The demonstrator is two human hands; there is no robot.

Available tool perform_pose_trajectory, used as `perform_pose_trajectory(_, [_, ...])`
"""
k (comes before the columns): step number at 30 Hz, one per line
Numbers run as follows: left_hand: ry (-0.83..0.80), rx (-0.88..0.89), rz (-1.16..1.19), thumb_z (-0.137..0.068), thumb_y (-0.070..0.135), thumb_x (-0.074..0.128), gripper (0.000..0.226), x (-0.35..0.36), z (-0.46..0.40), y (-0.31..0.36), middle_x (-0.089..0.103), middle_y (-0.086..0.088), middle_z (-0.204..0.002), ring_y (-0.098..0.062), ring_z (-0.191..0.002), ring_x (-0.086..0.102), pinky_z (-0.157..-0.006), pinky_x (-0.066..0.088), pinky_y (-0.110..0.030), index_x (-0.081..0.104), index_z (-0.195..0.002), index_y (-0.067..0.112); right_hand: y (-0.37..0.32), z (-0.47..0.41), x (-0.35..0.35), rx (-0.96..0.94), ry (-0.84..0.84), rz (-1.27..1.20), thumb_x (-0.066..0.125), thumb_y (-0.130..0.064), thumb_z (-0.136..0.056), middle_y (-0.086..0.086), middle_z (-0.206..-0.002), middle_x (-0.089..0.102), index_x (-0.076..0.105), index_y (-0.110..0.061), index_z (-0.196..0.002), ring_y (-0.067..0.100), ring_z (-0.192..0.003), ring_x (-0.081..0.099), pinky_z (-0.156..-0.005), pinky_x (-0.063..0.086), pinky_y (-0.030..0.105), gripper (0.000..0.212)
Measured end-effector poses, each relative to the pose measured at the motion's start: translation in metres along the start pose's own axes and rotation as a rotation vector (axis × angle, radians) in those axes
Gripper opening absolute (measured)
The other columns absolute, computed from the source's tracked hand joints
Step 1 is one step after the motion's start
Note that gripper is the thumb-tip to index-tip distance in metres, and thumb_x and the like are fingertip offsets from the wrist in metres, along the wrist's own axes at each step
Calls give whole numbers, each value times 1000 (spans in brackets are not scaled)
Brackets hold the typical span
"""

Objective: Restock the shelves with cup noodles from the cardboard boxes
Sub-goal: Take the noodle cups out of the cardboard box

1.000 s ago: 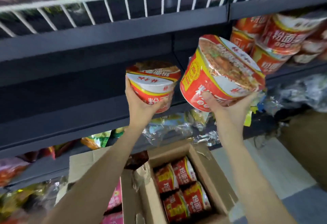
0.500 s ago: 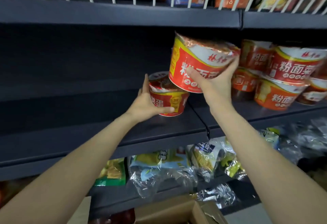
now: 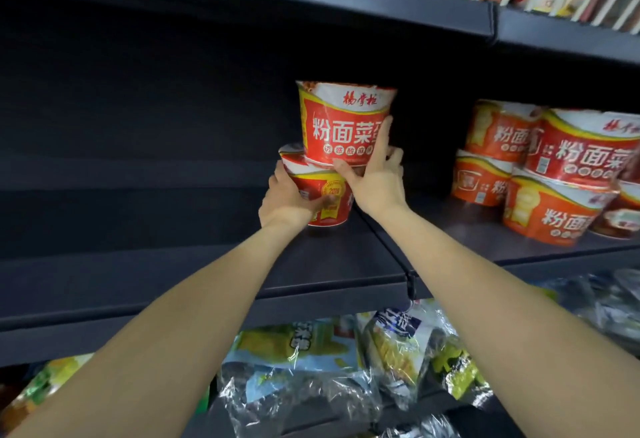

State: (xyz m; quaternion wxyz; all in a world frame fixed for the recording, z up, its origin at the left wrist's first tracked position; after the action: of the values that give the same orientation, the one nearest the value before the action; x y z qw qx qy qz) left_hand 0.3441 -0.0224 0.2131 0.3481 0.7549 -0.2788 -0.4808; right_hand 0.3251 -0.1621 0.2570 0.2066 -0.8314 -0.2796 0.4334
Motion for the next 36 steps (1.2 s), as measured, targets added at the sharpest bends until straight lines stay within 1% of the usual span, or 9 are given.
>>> perform_pose_trajectory(5, [109,33,-163,-70,56,74,111,12,-22,3,37,-12,-142,-30,-130,41,-99,40,-45,10,-147,9,6,-25,25,20,-61,54,38,-46,-99,11,-151,25,-15,-26,-150,32,-125,47,-92,44,41,77])
perform_pose_trajectory(10, [97,73,-115,-70,57,74,114,14,-37,-7,34,-13,-142,-32,-130,40,-100,39,-45,8,-148,8,7,-39,40,-91,-155,165,23,-46,-102,6,-149,36,-15,-32,-149,28,-120,52,-89,44,38,62])
perform_pose_trajectory(12, [65,107,-67,-72,54,73,112,14,-40,-14,34,-13,-143,-32,-129,41,-101,39,-45,6,-149,10,8,-39,45,-121,-147,187,20,-45,-102,5,-149,36,-11,-33,-150,28,-122,51,-92,44,41,58])
perform_pose_trajectory(15, [-138,135,38,-75,48,73,106,4,-42,-21,38,-6,-144,-27,-128,45,-106,38,-46,3,-150,21,6,-36,46,-58,-139,120,21,-44,-103,5,-154,27,-9,-30,-151,29,-126,47,-93,43,41,59])
perform_pose_trajectory(19, [-354,138,8,-89,34,62,68,-25,-34,-13,48,0,-140,-19,-124,49,-104,36,-33,23,-145,28,-5,-27,35,55,-119,111,35,-42,-101,9,-158,9,-6,-27,-151,33,-132,39,-97,42,44,67])
perform_pose_trajectory(22, [-271,147,-105,-93,31,56,49,-50,-17,4,50,-5,-139,-24,-124,49,-91,38,-27,43,-139,21,-12,-5,16,35,-130,165,45,-38,-98,12,-156,15,4,-25,-152,33,-134,34,-101,38,47,69])
perform_pose_trajectory(25, [-179,130,-1,-90,31,60,49,-75,18,14,54,-4,-134,-22,-119,53,-92,44,-28,47,-136,19,-18,35,-10,42,-152,148,48,-31,-97,11,-149,31,23,-23,-148,34,-130,36,-103,37,47,57])
perform_pose_trajectory(30, [-99,319,128,-87,29,58,29,-105,148,15,67,11,-106,-11,-102,61,-90,50,-33,60,-116,25,-27,150,-61,7,-184,80,51,-20,-96,4,-126,59,54,-17,-129,24,-117,52,-95,41,34,33])
perform_pose_trajectory(36, [-94,464,77,-89,29,53,13,-124,321,-19,62,16,-85,-7,-81,62,-70,48,-29,57,-98,20,-18,301,-91,-96,-240,204,59,-18,-90,2,-102,66,62,-15,-110,23,-96,60,-74,52,40,21])
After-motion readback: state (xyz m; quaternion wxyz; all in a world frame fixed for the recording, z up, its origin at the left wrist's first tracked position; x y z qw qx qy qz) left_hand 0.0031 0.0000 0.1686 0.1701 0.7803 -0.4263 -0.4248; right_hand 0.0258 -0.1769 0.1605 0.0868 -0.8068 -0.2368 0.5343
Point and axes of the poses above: each hand's wrist, its own z-axis away from the middle knuckle, its own x-axis out of the palm, y = z × x, the point moved 2 cm from there along -z, towards the middle knuckle
